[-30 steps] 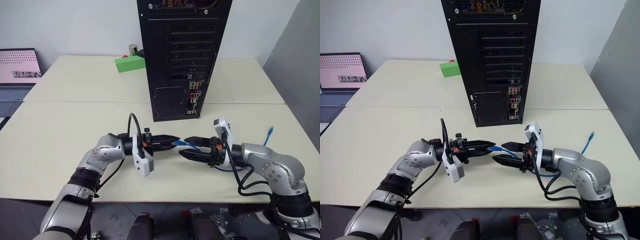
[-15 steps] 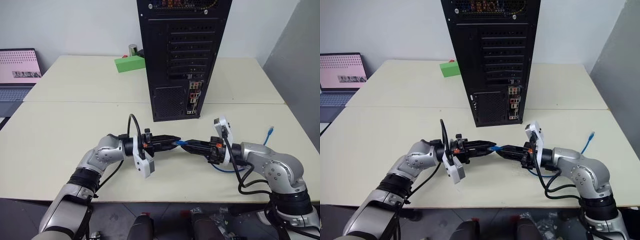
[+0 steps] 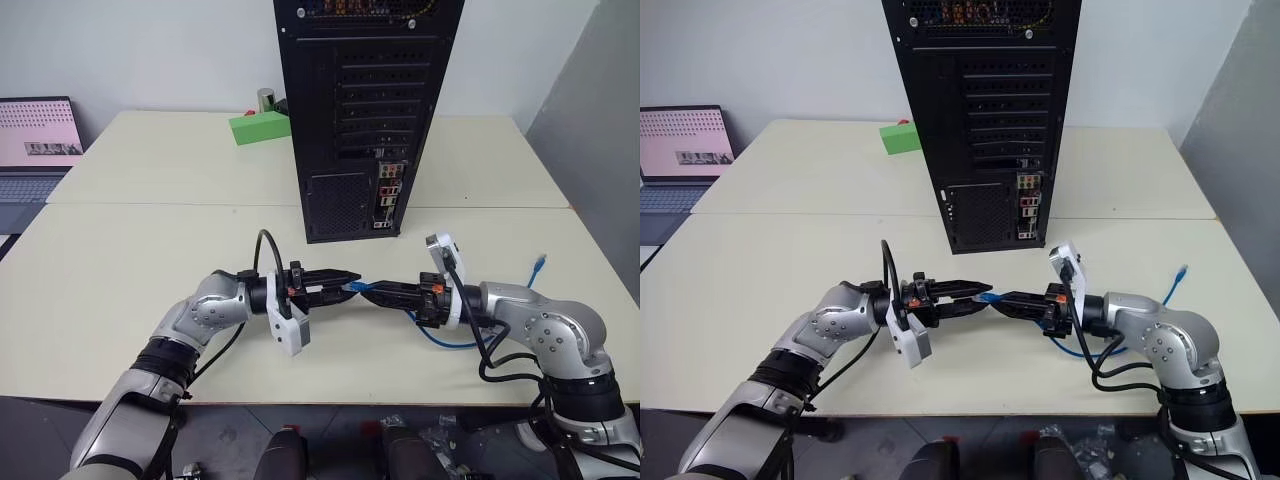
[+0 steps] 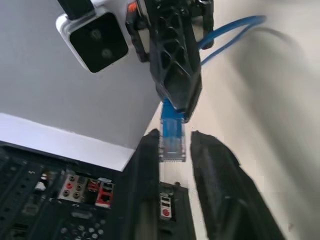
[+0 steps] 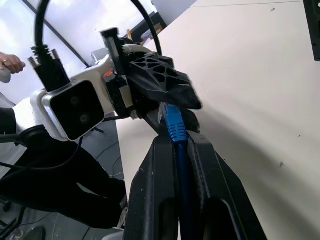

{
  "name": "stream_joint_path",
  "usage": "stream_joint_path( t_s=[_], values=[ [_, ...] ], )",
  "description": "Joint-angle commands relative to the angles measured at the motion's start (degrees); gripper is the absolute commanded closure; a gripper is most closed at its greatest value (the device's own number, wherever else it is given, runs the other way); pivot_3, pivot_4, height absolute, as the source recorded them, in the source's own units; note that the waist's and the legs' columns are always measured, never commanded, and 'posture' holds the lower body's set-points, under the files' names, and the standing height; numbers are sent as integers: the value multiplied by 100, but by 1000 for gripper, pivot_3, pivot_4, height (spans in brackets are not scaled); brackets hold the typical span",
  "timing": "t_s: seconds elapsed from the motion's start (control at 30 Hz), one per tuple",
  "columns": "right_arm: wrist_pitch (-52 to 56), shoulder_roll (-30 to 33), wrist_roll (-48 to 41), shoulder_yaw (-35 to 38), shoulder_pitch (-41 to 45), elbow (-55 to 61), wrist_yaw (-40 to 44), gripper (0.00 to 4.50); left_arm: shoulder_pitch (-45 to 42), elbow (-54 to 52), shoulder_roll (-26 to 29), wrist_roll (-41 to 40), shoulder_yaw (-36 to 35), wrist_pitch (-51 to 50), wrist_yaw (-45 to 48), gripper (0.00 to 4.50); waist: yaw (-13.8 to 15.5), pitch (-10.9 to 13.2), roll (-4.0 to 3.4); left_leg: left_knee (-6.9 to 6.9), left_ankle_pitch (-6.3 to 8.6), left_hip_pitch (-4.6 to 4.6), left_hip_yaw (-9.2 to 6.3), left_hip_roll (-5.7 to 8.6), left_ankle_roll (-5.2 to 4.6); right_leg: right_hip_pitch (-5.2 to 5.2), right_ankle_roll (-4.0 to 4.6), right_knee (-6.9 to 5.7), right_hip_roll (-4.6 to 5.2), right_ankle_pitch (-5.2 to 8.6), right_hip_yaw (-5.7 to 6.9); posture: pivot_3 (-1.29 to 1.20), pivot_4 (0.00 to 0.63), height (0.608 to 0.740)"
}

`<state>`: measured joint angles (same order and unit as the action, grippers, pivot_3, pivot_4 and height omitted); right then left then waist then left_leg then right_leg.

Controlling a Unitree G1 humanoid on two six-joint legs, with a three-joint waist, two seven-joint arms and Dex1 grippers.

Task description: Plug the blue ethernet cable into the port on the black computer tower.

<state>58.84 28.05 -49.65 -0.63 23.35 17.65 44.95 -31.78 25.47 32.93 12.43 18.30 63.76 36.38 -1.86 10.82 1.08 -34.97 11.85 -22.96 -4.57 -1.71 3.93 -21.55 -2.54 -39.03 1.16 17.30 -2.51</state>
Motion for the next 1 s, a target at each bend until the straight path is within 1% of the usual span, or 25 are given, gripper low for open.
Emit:
stream_joint_path(
  t_s=[0.03, 0.1, 0.13, 0.17, 0.2, 0.27, 0.3, 0.43, 0.53, 0.6, 0.77, 0.83, 1.0],
  values=[
    [-148, 48, 48, 84, 42, 175, -88, 4500, 211, -249, 68, -883, -25, -899, 331, 2319, -4, 0, 0, 0, 0, 0, 0, 0, 0, 0, 0, -2, 0, 0, -1, 0, 150, 740],
    [-258, 37, 160, 173, -16, 197, -254, 4500, 432, -505, 135, -1285, -102, -1527, 562, 1882, -5, 0, 0, 1, 0, 0, -1, -1, 0, -1, 0, -2, 0, 0, 0, 0, 150, 740],
    [-328, 43, 238, 224, -56, 220, -354, 4500, 570, -681, 166, -1489, -151, -1897, 659, 1752, -6, 0, 0, 0, 0, 0, -1, -1, 0, -2, 0, -2, 0, 0, 1, 0, 150, 740],
    [-383, 60, 287, 262, -88, 230, -409, 4500, 665, -827, 176, -1617, -184, -2175, 724, 1457, -8, 0, 0, 0, 0, -1, -1, -1, 0, -2, 0, -2, 0, 0, 0, 0, 150, 740],
    [-450, 104, 367, 280, -122, 249, -464, 4500, 763, -992, 169, -1747, -243, -2501, 737, 1319, -5, 0, 0, 1, 0, 0, 0, -1, 0, -2, 0, -2, 0, 0, -1, 0, 150, 740],
    [-757, 24, 768, 342, -201, 339, -935, 4500, 1052, -1516, 135, -2199, -477, -3789, 549, 967, -2, 0, 0, 1, 0, -1, -1, -1, 0, -2, 0, 0, 0, 0, 0, 0, 150, 740],
    [-879, 21, 908, 347, -235, 368, -1044, 4500, 1135, -1731, 92, -2308, -552, -4227, 465, 967, -2, 0, 0, 1, 0, -2, -1, -2, 0, -2, 0, -1, 0, 0, 0, 0, 150, 740],
    [-1084, -611, 1419, 393, -106, 492, -2264, 4500, 1268, -2660, -216, -2676, -840, -5904, -100, 967, -3, 0, 0, 1, 0, -2, -4, -4, 0, -4, -1, -5, -1, 1, 1, 0, 150, 740],
    [-1225, -1216, 1946, 254, -24, 590, -3236, 4500, 1252, -3017, -527, -2675, -980, -6677, -562, 967, -11, 0, 0, 1, 0, -1, -3, -3, 0, -4, -1, -5, -2, 1, -1, 0, 150, 740],
    [-1293, -1594, 2231, 156, 18, 664, -3723, 4500, 1208, -3239, -684, -2607, -1009, -7092, -747, 967, -11, 0, 0, 1, 0, -1, -3, -3, 0, -5, -1, -5, -2, 1, -1, 0, 150, 740],
    [-1553, -2190, 2969, -200, 77, 790, -4552, 4500, 1017, -3597, -1024, -2574, -1088, -7757, -1114, 967, -2, 0, 0, 2, -1, -4, -3, -2, 1, -8, 0, -5, -1, 0, -2, 0, 150, 740],
    [-1656, -2480, 3190, -220, 119, 761, -4899, 4500, 945, -3671, -1092, -2520, -1104, -7911, -1195, 967, -1, 0, 0, 2, -1, -4, -4, -2, 1, -9, 0, -5, -1, 0, -1, 0, 150, 740],
    [-1808, -2804, 3520, -258, 176, 702, -5209, 4500, 880, -3724, -1127, -2466, -1189, -8112, -1259, 967, -3, 0, 0, 4, 0, -4, -1, -2, 1, -10, 1, -4, -1, 0, -4, 0, 150, 740]
  ],
)
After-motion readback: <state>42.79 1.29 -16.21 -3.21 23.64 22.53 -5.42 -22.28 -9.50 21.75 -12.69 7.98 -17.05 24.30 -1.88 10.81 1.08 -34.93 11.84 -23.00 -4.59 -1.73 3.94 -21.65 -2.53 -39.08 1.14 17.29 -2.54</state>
